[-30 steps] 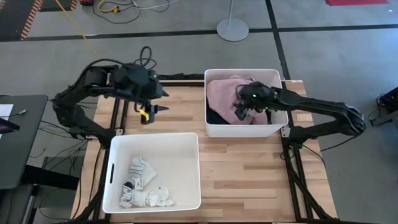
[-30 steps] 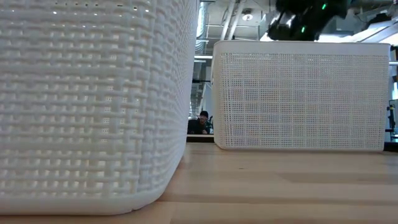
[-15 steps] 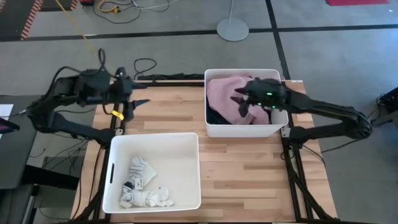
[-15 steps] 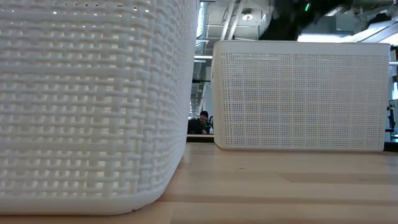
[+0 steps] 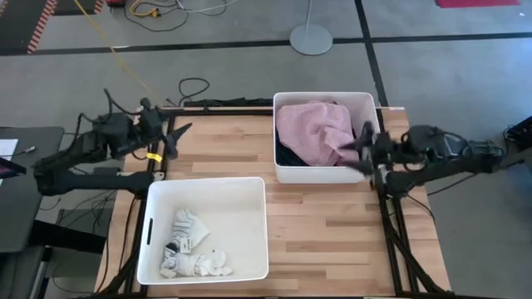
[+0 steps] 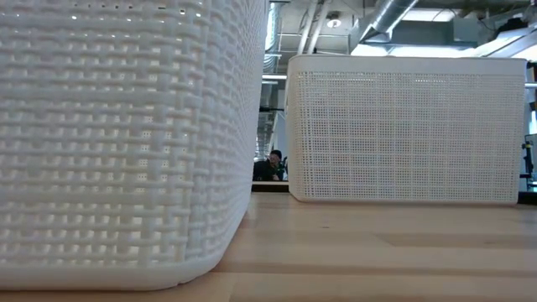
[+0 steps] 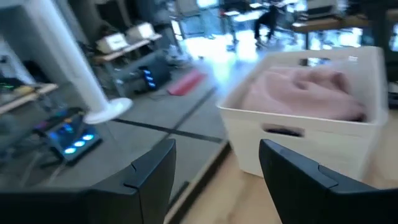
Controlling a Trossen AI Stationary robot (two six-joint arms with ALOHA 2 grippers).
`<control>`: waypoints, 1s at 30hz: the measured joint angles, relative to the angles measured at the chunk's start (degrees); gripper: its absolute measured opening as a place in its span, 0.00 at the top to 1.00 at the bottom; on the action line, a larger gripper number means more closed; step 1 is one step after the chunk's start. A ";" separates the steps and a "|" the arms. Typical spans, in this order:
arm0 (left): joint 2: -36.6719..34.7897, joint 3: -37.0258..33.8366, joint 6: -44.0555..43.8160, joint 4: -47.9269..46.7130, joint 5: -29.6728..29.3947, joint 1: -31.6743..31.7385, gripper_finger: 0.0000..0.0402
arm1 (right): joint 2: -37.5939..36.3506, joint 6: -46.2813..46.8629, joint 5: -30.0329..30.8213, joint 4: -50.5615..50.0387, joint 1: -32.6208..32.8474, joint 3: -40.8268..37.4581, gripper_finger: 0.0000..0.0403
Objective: Sort clothes
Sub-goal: Return to Home Position
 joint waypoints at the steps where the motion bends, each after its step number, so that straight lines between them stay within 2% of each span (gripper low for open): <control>1: -0.27 -1.31 0.38 1.71 0.25 1.19 0.44 | -0.08 0.39 0.11 -0.17 2.68 -0.98 0.45; 8: 1.14 -7.32 -0.29 9.39 10.35 12.09 0.44 | 2.37 1.64 4.66 5.26 19.62 -8.26 0.45; 11: 1.96 -8.71 -2.10 12.21 17.10 18.42 0.44 | 4.50 2.74 10.55 7.82 26.77 -9.84 0.45; 16: 4.59 -10.76 -6.43 15.31 32.39 29.40 0.44 | 9.25 5.83 21.56 9.72 37.71 -12.12 0.48; 19: 6.86 -12.10 -9.12 16.86 37.74 34.15 0.44 | 13.11 8.82 28.29 10.23 42.72 -12.61 0.49; 22: 8.84 -13.99 -9.92 17.60 38.85 36.84 0.44 | 17.19 10.60 31.74 12.73 45.38 -14.11 0.50; 25: 9.81 -15.90 -10.50 20.29 41.25 37.84 0.44 | 20.61 10.83 32.10 17.99 45.64 -16.57 0.50; 30: 9.67 -19.80 -11.44 24.48 41.80 39.16 0.44 | 24.59 11.21 32.01 26.04 43.75 -20.78 0.50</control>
